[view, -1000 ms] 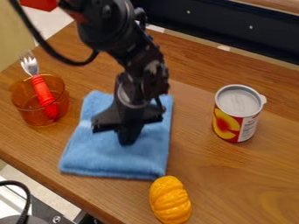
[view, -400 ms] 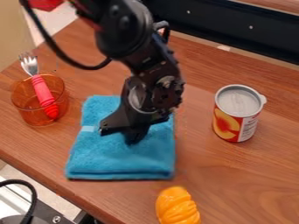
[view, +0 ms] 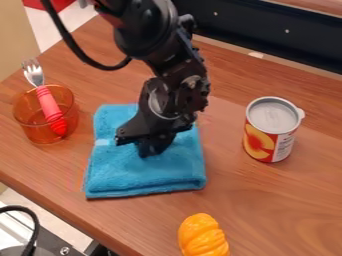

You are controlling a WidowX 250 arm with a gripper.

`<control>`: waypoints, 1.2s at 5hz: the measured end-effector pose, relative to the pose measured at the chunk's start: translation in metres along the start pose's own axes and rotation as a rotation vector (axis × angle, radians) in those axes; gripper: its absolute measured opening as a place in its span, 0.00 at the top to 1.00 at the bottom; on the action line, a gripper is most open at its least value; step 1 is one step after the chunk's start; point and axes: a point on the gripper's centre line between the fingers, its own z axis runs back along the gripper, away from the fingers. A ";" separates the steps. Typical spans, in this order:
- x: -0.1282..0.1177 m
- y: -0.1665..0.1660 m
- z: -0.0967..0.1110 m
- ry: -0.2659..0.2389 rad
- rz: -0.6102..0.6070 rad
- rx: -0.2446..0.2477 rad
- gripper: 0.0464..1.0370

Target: Move the blue cloth to the middle bottom part of the table

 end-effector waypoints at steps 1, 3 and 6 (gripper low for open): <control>0.013 0.003 0.019 0.037 -0.011 -0.046 0.34; 0.040 0.005 0.057 0.071 0.001 -0.177 0.04; 0.061 -0.029 0.053 0.050 -0.240 -0.245 0.04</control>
